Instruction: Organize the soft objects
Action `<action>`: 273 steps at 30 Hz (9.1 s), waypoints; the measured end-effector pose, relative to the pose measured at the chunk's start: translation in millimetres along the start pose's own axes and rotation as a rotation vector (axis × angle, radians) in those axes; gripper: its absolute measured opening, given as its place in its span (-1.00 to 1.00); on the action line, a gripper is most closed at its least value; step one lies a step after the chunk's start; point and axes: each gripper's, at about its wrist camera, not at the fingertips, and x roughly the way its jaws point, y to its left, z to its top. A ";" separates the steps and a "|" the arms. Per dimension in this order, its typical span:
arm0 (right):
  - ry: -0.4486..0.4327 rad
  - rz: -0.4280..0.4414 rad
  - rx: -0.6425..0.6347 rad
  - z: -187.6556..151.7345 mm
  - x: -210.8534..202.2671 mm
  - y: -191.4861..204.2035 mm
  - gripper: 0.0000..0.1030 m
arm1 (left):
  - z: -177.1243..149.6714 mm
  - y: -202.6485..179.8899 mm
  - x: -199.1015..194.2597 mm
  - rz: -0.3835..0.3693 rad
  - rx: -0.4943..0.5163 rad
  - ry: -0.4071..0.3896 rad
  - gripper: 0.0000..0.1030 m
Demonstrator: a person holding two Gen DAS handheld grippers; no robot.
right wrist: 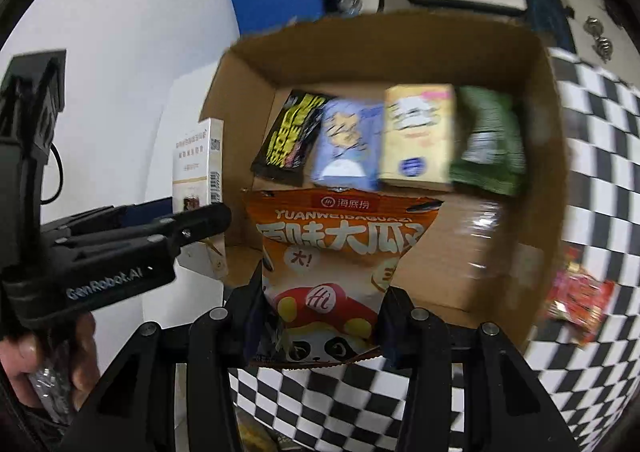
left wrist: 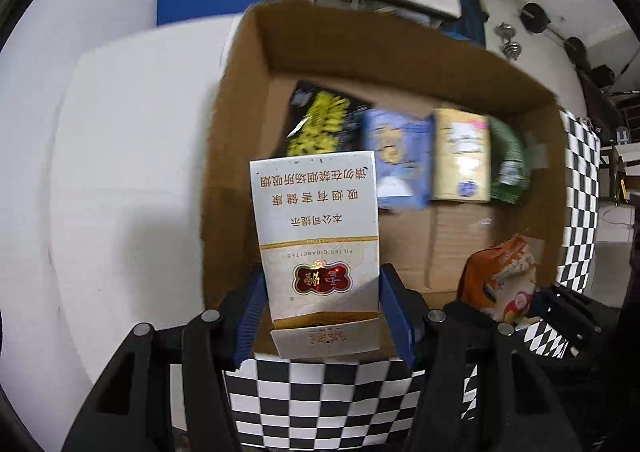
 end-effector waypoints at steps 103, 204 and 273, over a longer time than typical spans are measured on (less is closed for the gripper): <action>0.249 -0.447 -0.022 -64.2 -49.0 -412.7 0.21 | 51.1 -408.0 154.9 0.842 1.026 0.052 0.95; -0.032 -0.262 0.111 -19.3 -47.3 -92.3 -0.07 | 18.9 -99.1 38.0 -0.153 -0.083 -0.009 -0.25; -0.607 -0.466 0.015 -243.9 -366.9 35.2 1.00 | -235.3 -120.3 -258.2 0.106 0.015 -0.674 0.98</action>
